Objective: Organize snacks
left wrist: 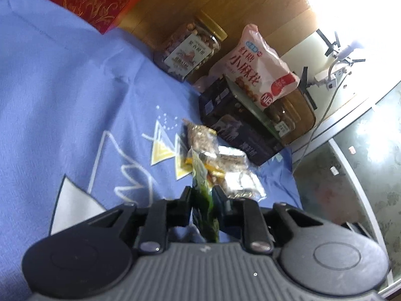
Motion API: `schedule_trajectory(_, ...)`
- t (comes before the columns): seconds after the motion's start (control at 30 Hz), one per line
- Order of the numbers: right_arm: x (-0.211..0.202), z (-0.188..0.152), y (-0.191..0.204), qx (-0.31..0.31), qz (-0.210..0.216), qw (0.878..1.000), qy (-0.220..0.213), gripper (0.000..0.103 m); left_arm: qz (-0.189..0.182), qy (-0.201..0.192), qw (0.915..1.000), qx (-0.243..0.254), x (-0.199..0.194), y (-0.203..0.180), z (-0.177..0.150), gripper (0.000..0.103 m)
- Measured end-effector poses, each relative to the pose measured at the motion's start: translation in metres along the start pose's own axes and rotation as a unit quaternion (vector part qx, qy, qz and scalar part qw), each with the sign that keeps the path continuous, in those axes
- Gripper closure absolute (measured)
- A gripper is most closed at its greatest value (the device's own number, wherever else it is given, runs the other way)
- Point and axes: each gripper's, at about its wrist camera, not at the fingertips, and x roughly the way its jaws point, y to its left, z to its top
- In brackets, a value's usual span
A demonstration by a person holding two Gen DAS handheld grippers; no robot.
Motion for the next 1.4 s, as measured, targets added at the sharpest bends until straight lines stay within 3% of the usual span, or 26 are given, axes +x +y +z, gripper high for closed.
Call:
schedule_trajectory(0.13, -0.012, 0.004, -0.005, -0.004, -0.029, 0.999, -0.041, 0.050, -0.008, 0.002, 0.9998, 0.015, 0.007, -0.020, 0.015, 0.085)
schedule_trajectory(0.4, -0.038, 0.026, -0.050, 0.019, -0.093, 0.990, -0.104, 0.050, -0.036, 0.015, 0.9947, 0.095, 0.057, -0.090, 0.051, 0.085)
schedule_trajectory(0.57, -0.048, 0.041, -0.082, 0.008, -0.146, 0.982, -0.124, 0.050, -0.069, 0.033, 0.9897, 0.121, 0.099, -0.123, 0.077, 0.085)
schedule_trajectory(0.8, -0.046, 0.063, -0.138, 0.022, -0.201, 0.970, -0.136, 0.050, -0.088, 0.044, 0.9813, 0.165, 0.163, -0.163, 0.109, 0.084)
schedule_trajectory(0.9, -0.034, 0.070, -0.160, 0.022, -0.223, 0.966, -0.131, 0.050, -0.076, 0.054, 0.9815, 0.167, 0.194, -0.166, 0.120, 0.084)
schedule_trajectory(0.97, -0.029, 0.072, -0.172, 0.024, -0.252, 0.958, -0.132, 0.050, -0.055, 0.061, 0.9817, 0.172, 0.217, -0.164, 0.124, 0.072)
schedule_trajectory(1.0, -0.028, 0.071, -0.177, 0.029, -0.263, 0.955, -0.138, 0.049, -0.035, 0.061, 0.9814, 0.178, 0.229, -0.163, 0.125, 0.058)
schedule_trajectory(1.03, -0.027, 0.069, -0.181, 0.035, -0.272, 0.951, -0.142, 0.049, -0.013, 0.059, 0.9806, 0.187, 0.238, -0.162, 0.126, 0.051)
schedule_trajectory(1.13, -0.034, 0.058, -0.188, 0.061, -0.279, 0.947, -0.145, 0.046, 0.031, 0.049, 0.9762, 0.209, 0.252, -0.158, 0.127, 0.050)
schedule_trajectory(1.3, -0.051, 0.052, -0.182, 0.065, -0.275, 0.947, -0.155, 0.046, 0.025, 0.017, 0.9778, 0.208, 0.214, -0.149, 0.135, 0.050)
schedule_trajectory(1.4, -0.063, 0.046, -0.173, 0.077, -0.258, 0.949, -0.167, 0.046, 0.044, -0.012, 0.9749, 0.218, 0.174, -0.141, 0.137, 0.047)
